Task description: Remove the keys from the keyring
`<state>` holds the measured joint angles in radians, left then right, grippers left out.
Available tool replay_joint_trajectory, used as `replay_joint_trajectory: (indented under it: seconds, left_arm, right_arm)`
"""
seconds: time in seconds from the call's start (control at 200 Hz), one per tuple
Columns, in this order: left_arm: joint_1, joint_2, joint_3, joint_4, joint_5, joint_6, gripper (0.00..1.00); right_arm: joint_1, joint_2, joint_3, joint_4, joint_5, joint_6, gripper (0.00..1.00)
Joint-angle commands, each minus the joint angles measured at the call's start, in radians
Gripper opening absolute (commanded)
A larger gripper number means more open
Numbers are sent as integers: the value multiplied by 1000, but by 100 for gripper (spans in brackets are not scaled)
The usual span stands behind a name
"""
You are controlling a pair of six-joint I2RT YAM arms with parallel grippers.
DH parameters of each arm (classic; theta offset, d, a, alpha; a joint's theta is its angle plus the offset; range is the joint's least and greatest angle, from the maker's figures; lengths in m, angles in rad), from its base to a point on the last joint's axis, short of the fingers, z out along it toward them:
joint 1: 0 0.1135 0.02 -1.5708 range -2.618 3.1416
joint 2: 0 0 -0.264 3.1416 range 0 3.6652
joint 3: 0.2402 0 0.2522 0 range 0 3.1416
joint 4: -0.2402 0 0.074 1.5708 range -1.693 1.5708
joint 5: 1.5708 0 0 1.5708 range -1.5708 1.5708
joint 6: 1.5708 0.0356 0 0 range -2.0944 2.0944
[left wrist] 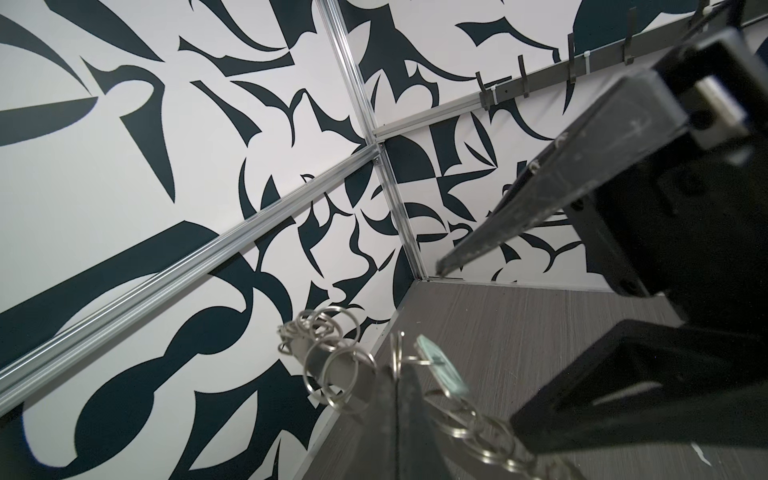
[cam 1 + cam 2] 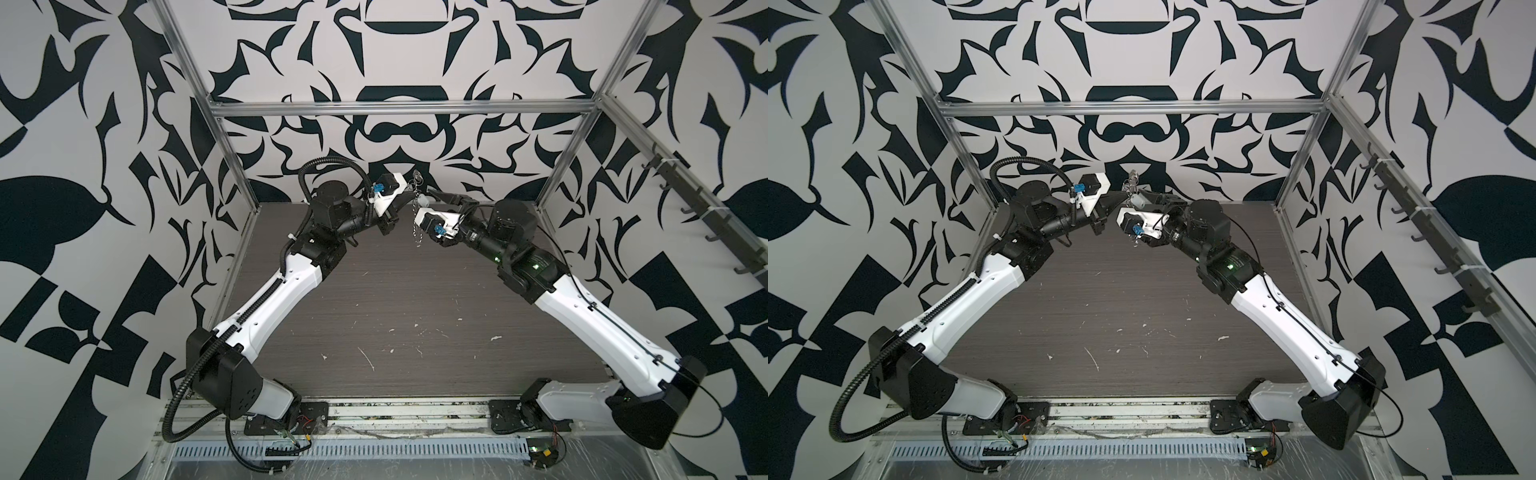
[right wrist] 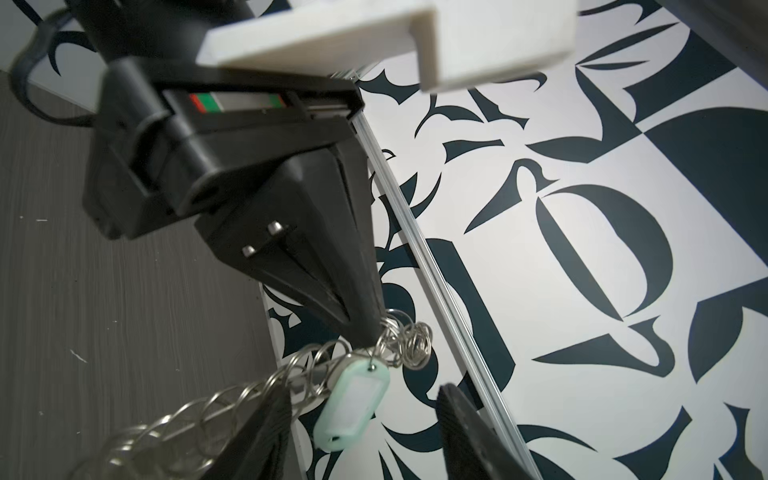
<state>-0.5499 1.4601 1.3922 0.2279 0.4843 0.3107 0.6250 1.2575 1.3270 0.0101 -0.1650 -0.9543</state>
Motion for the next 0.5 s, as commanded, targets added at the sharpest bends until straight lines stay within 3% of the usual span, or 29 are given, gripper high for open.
replay_joint_trajectory:
  seconds: [0.0,0.495]
  left_arm:
    - [5,-32,5,63,23,-19,0]
    - [7,-52,-7,57,19,-27,0]
  right_arm:
    - [-14,-35,-18,38,-35,83,60]
    - [-53,-93,-141,169,-39,231,61]
